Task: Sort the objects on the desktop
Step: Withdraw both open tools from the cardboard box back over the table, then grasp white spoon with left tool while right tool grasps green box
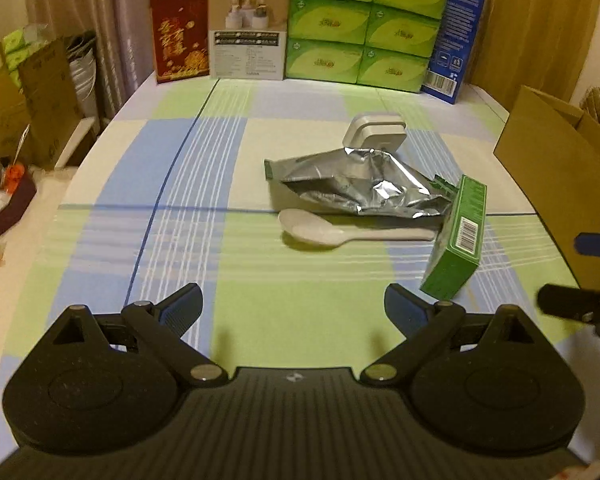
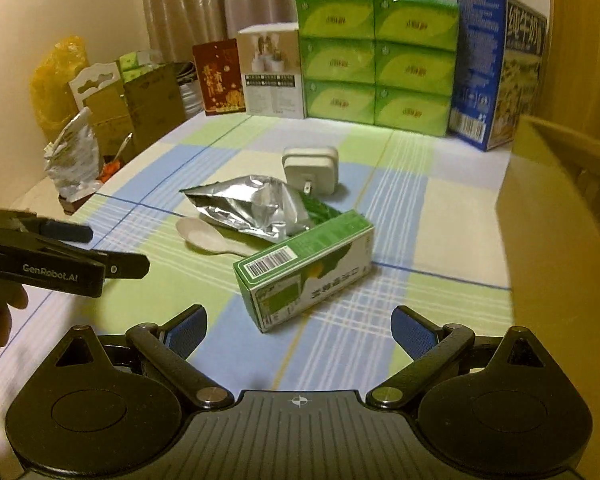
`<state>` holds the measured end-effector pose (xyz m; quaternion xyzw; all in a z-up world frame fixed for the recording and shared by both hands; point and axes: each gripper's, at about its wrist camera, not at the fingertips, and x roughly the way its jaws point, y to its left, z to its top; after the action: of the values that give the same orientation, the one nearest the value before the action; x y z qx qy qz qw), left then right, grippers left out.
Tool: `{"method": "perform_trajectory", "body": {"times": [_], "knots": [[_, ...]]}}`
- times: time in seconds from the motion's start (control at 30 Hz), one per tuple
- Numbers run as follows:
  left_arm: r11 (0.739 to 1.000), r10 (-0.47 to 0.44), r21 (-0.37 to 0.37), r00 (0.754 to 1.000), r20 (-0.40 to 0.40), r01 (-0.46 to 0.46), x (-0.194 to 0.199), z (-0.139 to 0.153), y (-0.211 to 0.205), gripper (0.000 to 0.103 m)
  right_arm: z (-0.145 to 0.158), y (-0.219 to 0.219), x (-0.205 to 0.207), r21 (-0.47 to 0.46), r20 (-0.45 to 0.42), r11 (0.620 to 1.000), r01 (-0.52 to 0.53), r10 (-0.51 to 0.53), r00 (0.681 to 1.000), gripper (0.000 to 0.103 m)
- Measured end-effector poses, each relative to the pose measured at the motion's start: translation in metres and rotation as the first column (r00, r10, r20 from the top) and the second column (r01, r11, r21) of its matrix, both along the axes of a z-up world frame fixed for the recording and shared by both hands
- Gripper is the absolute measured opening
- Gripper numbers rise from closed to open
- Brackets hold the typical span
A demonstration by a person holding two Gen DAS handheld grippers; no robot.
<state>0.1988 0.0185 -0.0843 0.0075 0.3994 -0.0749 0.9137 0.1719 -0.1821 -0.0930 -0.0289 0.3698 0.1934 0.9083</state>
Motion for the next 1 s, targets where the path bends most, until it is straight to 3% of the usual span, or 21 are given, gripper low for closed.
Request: {"method": "perform_trajectory", "body": {"times": [0.17, 0.53, 0.73, 0.87, 1.0], "knots": [[0.994, -0.072, 0.089, 0.997, 0.024, 0.069, 0.021, -0.008, -0.003, 0.095, -0.018, 0.014, 0.017, 0.019, -0.022, 1.0, 0.02, -0.019, 1.0, 0.096], [0.984, -0.154, 0.091, 0.988, 0.007, 0.153, 0.062, -0.038, 0.002, 0.089, -0.037, 0.033, 0.043, 0.015, -0.004, 0.999, 0.038, -0.038, 0.999, 0.09], [0.978, -0.194, 0.086, 0.981, 0.025, 0.192, 0.072, -0.046, -0.002, 0.086, -0.041, 0.026, 0.045, 0.004, -0.004, 0.999, 0.049, -0.049, 0.999, 0.069], [0.969, -0.239, 0.074, 0.97, 0.04, 0.236, 0.079, -0.05, -0.008, 0.075, -0.038, 0.014, 0.039, 0.003, -0.021, 0.997, 0.079, -0.078, 0.997, 0.048], [0.953, -0.299, 0.069, 0.953, 0.058, 0.295, 0.082, -0.053, -0.015, 0.073, -0.036, -0.001, 0.033, 0.004, -0.034, 0.992, 0.125, -0.124, 0.992, 0.038]]}}
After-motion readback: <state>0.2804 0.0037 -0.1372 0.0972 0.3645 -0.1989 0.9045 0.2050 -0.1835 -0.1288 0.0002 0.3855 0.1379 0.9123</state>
